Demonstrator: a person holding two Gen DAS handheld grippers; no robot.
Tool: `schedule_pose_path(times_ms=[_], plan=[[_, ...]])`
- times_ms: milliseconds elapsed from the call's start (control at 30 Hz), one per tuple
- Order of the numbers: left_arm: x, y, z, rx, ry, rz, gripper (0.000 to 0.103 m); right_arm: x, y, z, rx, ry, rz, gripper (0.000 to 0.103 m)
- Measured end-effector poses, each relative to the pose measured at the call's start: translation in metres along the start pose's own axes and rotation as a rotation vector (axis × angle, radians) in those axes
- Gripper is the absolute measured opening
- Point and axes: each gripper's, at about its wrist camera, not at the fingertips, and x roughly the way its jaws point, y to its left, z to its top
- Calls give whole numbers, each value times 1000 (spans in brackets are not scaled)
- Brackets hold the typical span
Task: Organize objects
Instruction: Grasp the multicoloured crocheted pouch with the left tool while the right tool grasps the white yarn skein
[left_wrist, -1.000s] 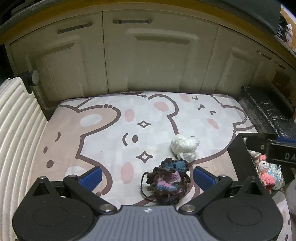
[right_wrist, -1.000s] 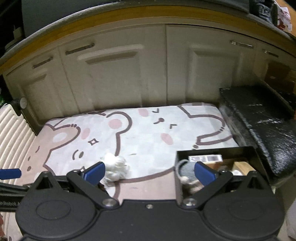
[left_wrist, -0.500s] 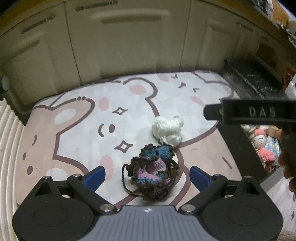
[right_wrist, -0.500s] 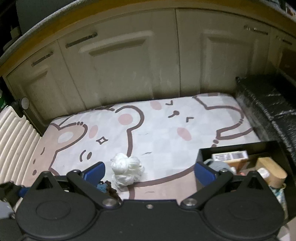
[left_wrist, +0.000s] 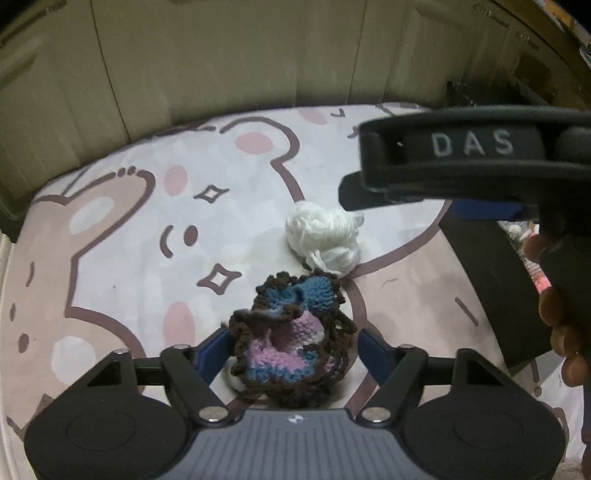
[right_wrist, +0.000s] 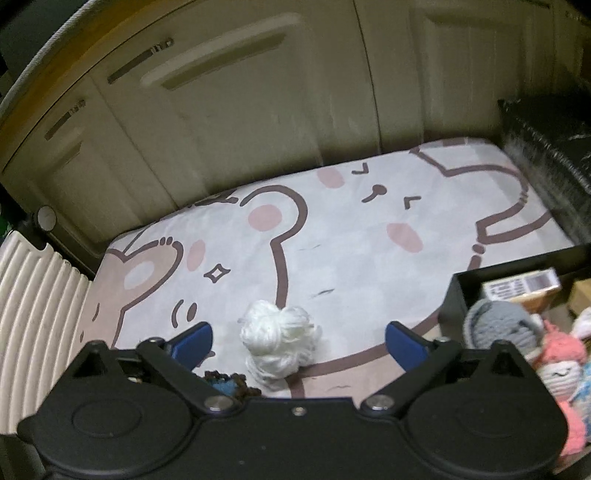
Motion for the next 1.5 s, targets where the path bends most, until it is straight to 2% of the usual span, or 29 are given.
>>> schedule_pose_path(times_ms=[100,167,367,533,600,667,733,867,1167,1500], plan=[[8,3,0,-4,20,-7,63,11,1,0,18,21,9,90],[13,6,0,-10,32,-22,60,20,1,0,35,41,25,80],[20,14,0,-27,51,-63,50,43,8,-2,62,80,47,80],[22,16,1,-21,55,-86,47,55,12,-4,50,103,42,77],[22,18,1,-32,57,-94,45,58,11,-4,55,113,41,70],[23,19,2,-42,60,-102,44,62,10,-5,62,139,50,53],[23,20,2,-48,64,-107,43,63,7,-6,67,151,61,40],[23,21,3,-66,76,-111,41,57,4,-5,65,128,57,31],[11,33,4,-138,65,-67,39,40,2,-3,22,114,24,23],[-16,46,4,-204,17,-22,39,13,4,-5,-18,93,10,22]])
